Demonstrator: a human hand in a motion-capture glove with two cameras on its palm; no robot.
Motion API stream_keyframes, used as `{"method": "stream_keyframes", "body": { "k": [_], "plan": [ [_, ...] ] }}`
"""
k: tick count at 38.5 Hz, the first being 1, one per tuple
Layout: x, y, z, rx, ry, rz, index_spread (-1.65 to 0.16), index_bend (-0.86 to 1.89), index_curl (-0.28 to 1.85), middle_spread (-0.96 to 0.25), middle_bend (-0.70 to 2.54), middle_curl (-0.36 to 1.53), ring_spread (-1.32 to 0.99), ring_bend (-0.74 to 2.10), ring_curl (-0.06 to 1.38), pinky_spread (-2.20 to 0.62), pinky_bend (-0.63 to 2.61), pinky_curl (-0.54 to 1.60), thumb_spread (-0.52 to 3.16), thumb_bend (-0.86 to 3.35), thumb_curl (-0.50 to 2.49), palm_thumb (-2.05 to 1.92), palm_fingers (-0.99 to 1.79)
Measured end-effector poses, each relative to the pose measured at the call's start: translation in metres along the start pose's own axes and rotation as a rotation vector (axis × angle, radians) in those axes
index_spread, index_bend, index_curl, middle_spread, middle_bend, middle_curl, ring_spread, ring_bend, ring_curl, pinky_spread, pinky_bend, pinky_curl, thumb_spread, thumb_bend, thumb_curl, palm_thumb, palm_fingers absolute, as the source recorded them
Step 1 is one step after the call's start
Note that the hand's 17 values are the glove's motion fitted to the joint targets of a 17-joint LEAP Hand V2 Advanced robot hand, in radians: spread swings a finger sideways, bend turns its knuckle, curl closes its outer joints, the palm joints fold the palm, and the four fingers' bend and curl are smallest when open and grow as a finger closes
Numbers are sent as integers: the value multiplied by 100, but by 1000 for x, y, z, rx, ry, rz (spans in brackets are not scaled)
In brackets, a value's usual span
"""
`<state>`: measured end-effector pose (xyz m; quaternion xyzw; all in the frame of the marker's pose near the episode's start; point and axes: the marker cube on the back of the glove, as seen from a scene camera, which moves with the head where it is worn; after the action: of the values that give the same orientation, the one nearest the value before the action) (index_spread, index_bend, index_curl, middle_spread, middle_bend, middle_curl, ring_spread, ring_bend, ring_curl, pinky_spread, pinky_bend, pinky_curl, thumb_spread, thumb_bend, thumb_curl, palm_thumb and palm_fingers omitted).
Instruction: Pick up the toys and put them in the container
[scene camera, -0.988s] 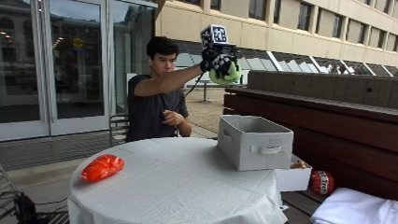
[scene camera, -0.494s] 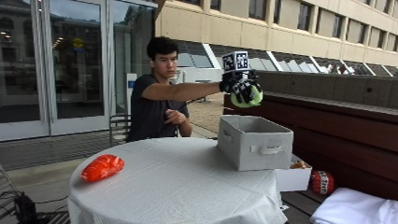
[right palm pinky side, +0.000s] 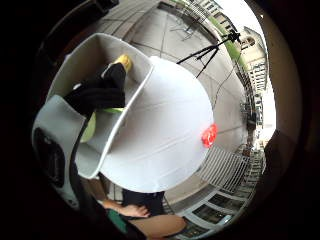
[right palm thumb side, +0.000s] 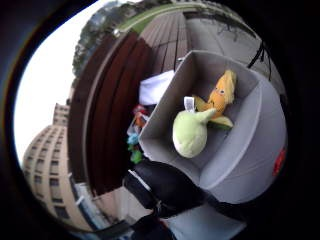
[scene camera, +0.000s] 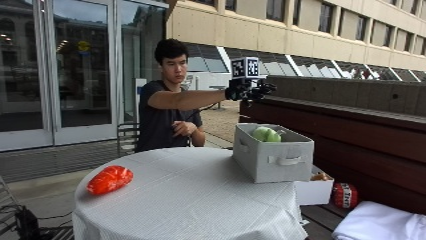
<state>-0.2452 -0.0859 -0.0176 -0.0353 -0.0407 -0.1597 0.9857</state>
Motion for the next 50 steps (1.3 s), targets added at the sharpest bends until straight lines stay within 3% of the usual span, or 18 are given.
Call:
{"method": "stream_keyframes", "body": {
  "k": [5,12,26,39,47,50],
  "plan": [
    [38,5,-9,49,19,22,-30,8,19,1,18,54,-9,73,31,-14,150,49,84,-13,48,-15,-21],
    [88,35,-26,81,87,94,-29,7,17,4,18,51,-3,63,27,-6,147,46,85,-11,40,-13,-20],
    [269,80,-31,89,137,271,-30,8,15,4,18,46,0,51,25,-1,140,41,87,-9,31,-10,-17],
    [404,132,13,-11,83,403,-30,8,14,3,18,43,1,44,24,1,134,37,87,-9,27,-10,-17],
    [469,146,61,41,115,394,-30,7,13,2,17,41,1,41,24,2,131,35,86,-8,26,-9,-18],
    [481,152,82,-4,96,470,-30,7,13,2,18,41,1,40,25,2,129,35,86,-8,26,-9,-18]
  ]
}}
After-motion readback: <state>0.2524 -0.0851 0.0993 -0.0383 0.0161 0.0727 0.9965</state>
